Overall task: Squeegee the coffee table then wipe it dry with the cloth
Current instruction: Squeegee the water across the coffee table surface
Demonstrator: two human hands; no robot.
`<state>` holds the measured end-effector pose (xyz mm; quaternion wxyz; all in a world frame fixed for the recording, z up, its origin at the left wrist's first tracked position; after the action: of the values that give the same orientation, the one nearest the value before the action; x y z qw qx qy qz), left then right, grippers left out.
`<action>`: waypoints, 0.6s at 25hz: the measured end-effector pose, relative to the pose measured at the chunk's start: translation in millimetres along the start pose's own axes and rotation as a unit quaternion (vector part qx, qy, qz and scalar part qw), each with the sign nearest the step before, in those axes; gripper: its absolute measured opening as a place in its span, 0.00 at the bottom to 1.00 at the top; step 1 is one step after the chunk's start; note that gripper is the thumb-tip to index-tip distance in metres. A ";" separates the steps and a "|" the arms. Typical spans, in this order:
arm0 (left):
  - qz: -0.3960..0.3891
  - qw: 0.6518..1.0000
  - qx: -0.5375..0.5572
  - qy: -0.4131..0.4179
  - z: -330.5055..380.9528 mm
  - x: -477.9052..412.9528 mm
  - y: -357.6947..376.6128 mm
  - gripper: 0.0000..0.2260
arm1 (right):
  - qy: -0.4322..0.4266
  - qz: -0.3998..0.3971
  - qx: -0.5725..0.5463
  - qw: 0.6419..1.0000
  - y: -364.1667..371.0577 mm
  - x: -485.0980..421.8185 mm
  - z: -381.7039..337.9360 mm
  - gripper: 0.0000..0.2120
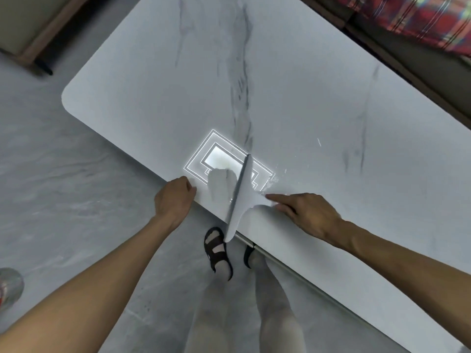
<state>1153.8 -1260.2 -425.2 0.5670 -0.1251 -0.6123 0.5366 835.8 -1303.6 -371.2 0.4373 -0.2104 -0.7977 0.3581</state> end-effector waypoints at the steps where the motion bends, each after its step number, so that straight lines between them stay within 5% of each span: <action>1: 0.016 1.000 0.002 0.000 -1.2 0.6 1.3 0.12 | -0.036 -0.025 0.006 0.999 10.0 -14.6 -18.1 0.18; 6: 0.030 0.998 0.028 0.048 6.3 9.0 19.3 0.08 | -0.112 -0.040 0.062 0.991 51.7 -51.8 -44.3 0.18; 9: -0.039 0.993 0.016 0.112 26.7 26.6 39.5 0.12 | -0.070 -0.002 0.057 0.996 53.8 -24.9 0.6 0.17; 15: -0.136 0.983 -0.065 0.109 84.6 57.8 70.3 0.20 | 0.050 -0.013 0.065 0.997 32.5 61.3 105.4 0.17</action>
<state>1032.8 -1232.2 -430.5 0.6883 -0.1351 -0.5922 0.3967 714.7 -1283.4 -400.2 0.4937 -0.1891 -0.7525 0.3926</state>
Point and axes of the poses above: each hand's wrist, its own x-axis away from the middle knuckle, its own y-axis out of the palm, z = x × y, the point moved 1 cm from there along -x, towards the middle knuckle
